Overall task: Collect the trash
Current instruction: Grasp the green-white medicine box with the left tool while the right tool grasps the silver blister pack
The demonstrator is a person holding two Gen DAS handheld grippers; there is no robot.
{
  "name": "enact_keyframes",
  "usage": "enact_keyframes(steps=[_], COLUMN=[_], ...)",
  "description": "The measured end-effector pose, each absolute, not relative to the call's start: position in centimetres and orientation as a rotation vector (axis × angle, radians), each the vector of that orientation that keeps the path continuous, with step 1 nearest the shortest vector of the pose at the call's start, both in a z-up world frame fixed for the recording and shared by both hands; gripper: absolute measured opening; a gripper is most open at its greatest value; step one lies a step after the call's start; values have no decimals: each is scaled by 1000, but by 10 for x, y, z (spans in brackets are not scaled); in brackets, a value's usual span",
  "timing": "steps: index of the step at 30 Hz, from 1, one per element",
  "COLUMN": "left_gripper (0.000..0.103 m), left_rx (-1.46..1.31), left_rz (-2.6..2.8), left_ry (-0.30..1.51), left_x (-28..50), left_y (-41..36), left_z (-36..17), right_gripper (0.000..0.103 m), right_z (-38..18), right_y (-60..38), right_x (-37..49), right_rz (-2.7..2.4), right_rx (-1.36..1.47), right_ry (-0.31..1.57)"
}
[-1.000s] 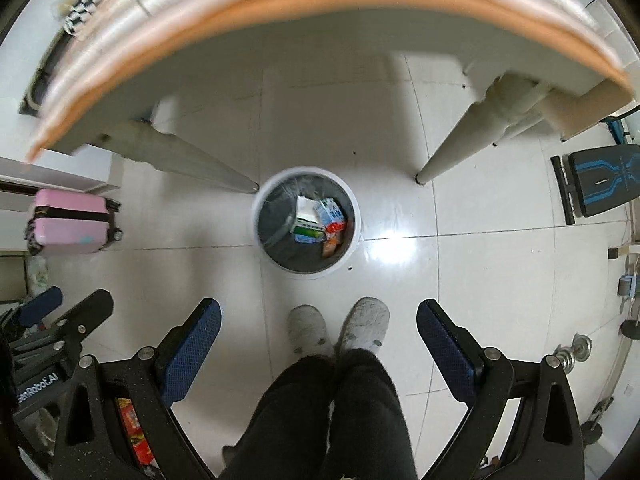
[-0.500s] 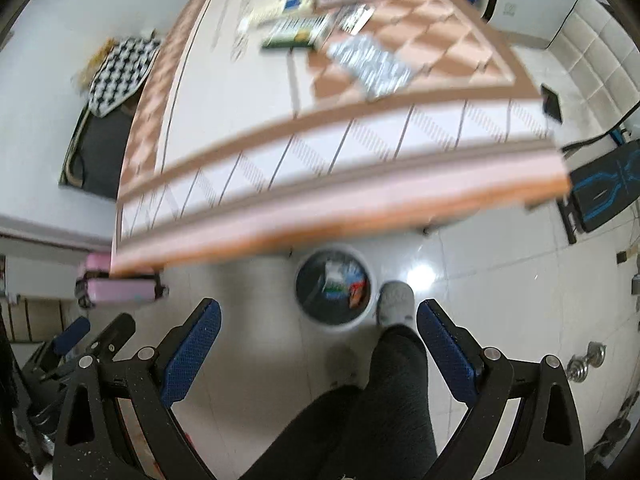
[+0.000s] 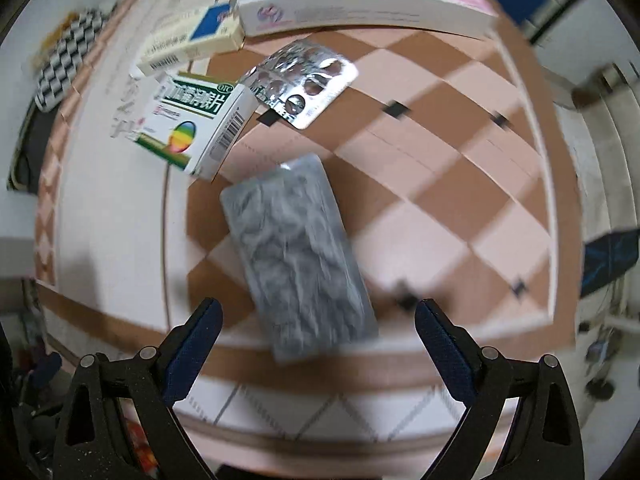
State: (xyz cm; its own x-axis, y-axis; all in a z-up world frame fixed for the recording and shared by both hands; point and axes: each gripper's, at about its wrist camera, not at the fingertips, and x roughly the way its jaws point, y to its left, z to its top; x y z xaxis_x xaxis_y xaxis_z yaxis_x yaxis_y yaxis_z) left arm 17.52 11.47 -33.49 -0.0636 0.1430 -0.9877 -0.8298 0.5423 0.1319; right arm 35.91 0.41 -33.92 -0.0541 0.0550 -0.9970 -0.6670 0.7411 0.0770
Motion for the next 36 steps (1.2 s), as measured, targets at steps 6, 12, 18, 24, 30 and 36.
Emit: enact_keyframes(steps=[6, 12, 18, 24, 30, 36], left_gripper=[95, 94, 94, 94, 73, 73], left_rx=[-709, -847, -1103, -1269, -1200, -750], left_rz=[907, 927, 818, 815, 895, 772], left_ry=[1456, 1423, 1306, 1324, 1358, 1497], left_x=[183, 215, 295, 356, 364, 348], left_y=[125, 143, 170, 194, 201, 170], left_z=[-345, -329, -319, -343, -351, -342], right_gripper=[80, 55, 36, 36, 55, 66], right_z=[-355, -345, -329, -332, -340, -338], right_y=[30, 17, -7, -18, -28, -7], right_x=[364, 377, 452, 509, 528, 486], right_rz=[650, 652, 580, 486, 490, 589], right_rx=[-637, -646, -479, -384, -257, -354], right_ry=[1503, 1477, 1531, 1569, 1645, 1658])
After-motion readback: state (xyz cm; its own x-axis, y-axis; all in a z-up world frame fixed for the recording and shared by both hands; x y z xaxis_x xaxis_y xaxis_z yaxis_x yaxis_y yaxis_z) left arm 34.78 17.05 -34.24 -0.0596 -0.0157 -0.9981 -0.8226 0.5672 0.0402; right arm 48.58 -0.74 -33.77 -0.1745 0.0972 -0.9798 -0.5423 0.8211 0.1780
